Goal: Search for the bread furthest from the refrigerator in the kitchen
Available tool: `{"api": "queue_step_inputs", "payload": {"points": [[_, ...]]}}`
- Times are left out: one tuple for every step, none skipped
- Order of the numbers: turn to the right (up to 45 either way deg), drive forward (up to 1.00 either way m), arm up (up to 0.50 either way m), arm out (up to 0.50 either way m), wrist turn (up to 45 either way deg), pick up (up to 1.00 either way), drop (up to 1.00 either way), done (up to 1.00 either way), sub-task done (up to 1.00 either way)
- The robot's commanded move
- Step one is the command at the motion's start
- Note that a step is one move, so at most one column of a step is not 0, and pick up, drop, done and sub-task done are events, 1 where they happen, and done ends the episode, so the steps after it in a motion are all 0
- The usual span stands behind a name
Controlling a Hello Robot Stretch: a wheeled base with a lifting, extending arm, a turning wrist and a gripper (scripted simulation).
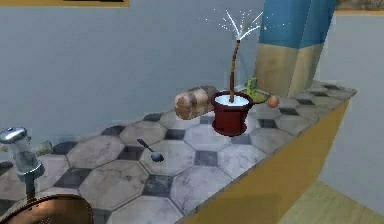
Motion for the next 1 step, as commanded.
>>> {"api": "queue_step_inputs", "payload": {"points": [[0.0,0.0,0.0,0.0,0.0,0.0,0.0,1.0,0.0]]}}
